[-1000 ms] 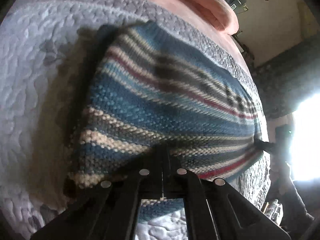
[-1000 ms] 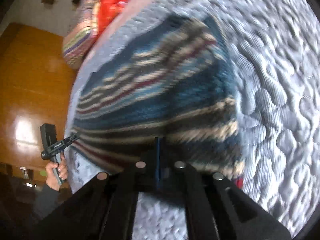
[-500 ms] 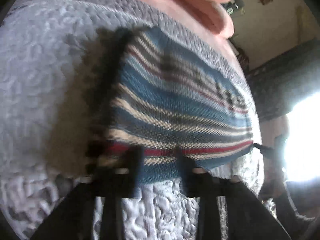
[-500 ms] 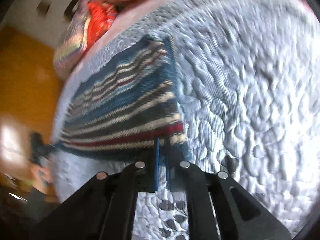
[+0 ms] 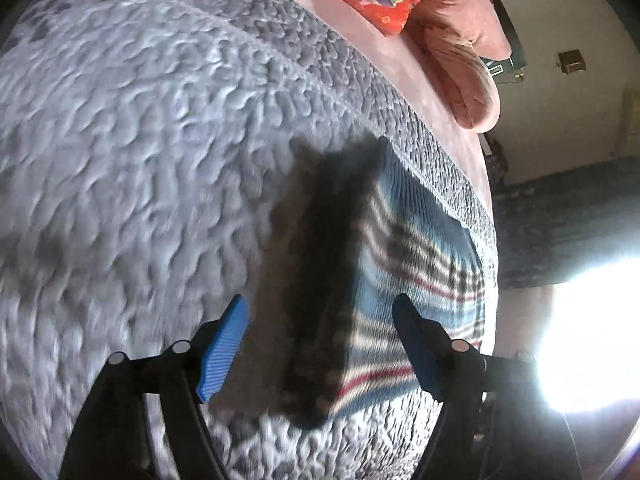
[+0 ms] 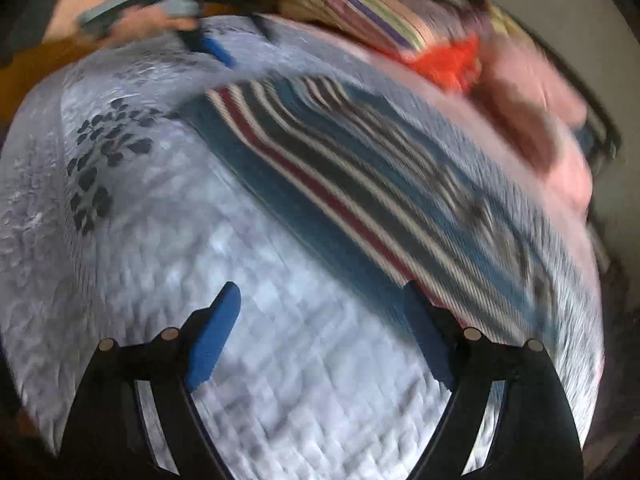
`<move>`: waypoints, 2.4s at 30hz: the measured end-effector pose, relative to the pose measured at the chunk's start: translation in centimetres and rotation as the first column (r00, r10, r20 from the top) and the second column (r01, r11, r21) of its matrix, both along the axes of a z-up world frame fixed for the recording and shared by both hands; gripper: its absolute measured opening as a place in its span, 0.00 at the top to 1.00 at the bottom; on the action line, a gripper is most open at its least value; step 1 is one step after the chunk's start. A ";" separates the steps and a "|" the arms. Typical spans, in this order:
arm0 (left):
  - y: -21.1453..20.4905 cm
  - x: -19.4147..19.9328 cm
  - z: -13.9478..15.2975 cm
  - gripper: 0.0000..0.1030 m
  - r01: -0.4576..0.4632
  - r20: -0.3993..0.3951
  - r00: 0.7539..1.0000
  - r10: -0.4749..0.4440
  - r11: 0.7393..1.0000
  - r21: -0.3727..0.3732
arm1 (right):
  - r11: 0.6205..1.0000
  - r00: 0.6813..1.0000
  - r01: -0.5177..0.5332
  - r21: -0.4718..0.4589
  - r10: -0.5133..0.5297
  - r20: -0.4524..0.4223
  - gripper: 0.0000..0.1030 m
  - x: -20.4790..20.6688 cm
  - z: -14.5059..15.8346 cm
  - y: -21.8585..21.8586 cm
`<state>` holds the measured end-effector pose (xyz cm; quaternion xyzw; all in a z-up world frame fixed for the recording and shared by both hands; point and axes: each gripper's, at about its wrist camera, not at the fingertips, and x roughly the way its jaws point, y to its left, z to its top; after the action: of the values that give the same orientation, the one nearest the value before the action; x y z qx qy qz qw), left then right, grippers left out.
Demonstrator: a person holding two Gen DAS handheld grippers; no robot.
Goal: Fold small clothes
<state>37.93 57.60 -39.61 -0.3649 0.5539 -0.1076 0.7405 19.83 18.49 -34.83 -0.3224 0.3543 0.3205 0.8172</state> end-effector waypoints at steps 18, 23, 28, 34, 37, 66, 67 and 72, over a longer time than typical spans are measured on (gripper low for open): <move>-4.4 9.1 -3.7 0.26 0.183 0.000 0.983 -0.183 0.983 -0.030 | 0.996 0.985 -0.032 -0.089 0.046 0.164 0.23 1.4 -4.2 13.4; -5.3 10.8 -3.6 0.27 0.214 0.004 0.977 -0.214 0.977 -0.016 | 0.996 0.976 -0.021 -0.087 0.039 0.212 0.23 2.1 -4.9 16.0; -6.0 11.9 -3.7 0.49 0.217 -0.005 0.976 -0.217 0.976 0.019 | 0.995 0.962 -0.023 -0.096 0.048 0.268 0.29 2.5 -5.5 19.0; -6.0 12.3 -3.8 0.68 0.210 -0.028 0.977 -0.210 0.977 0.024 | 0.997 0.963 -0.020 -0.081 0.041 0.268 0.51 2.6 -5.6 20.0; -5.9 12.3 -3.2 0.74 0.200 -0.024 0.980 -0.199 0.979 0.030 | 0.998 0.966 -0.013 -0.066 0.030 0.255 0.71 2.5 -5.4 20.0; -9.8 13.9 5.6 0.78 0.237 -0.042 0.972 -0.233 0.953 0.188 | 0.974 0.975 0.111 0.199 -0.146 0.170 0.89 5.0 4.8 14.7; -10.1 13.9 6.1 0.78 0.239 -0.039 0.971 -0.236 0.951 0.195 | 0.972 0.974 0.114 0.204 -0.150 0.170 0.89 5.0 5.1 14.5; -11.2 14.1 8.0 0.78 0.247 -0.029 0.969 -0.246 0.945 0.217 | 0.965 0.970 0.129 0.229 -0.171 0.175 0.89 5.2 6.6 13.5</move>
<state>52.05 46.43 -31.63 -0.2091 0.6042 -0.1373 0.7565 25.07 31.99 -28.21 -0.2336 0.2600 0.2614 0.8997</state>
